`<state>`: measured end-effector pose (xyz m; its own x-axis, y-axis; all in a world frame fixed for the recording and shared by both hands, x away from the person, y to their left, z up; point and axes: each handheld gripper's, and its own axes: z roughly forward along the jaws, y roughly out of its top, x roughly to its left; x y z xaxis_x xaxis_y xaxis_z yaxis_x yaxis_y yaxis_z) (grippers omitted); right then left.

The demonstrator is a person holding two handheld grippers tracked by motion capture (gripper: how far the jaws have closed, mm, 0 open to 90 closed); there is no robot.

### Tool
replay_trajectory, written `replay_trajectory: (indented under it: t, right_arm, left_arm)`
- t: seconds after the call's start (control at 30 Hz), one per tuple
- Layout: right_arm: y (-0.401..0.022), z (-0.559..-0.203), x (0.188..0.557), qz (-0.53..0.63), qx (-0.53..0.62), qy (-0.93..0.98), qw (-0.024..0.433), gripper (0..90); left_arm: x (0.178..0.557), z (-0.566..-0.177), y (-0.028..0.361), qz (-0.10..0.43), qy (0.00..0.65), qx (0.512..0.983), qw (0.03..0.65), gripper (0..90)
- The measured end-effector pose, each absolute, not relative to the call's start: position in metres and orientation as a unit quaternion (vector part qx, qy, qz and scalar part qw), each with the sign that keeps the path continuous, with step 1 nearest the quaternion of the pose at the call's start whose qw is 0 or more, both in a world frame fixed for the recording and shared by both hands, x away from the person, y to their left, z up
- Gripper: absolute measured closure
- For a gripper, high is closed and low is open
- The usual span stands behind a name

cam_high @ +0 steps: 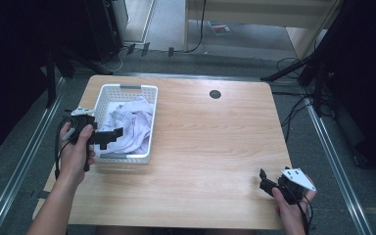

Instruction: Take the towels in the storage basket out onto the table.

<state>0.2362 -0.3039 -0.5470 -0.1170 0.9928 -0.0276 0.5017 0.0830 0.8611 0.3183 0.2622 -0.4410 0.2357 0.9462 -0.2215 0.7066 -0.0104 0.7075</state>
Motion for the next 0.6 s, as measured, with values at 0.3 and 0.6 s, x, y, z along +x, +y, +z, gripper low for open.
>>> replay_trajectory:
  t: [0.3, 0.6]
  right_arm:
    - [-0.304, -0.547, 0.237, 0.363, 0.572, 0.654, 0.335, 12.9]
    - [-0.305, -0.547, 0.237, 0.364, 0.573, 0.655, 0.332, 13.0]
  left_arm:
    - [0.364, -0.460, 0.243, 0.143, 0.610, 0.721, 0.296, 0.0]
    - [0.393, -0.473, 0.237, 0.134, 0.627, 0.723, 0.258, 0.0]
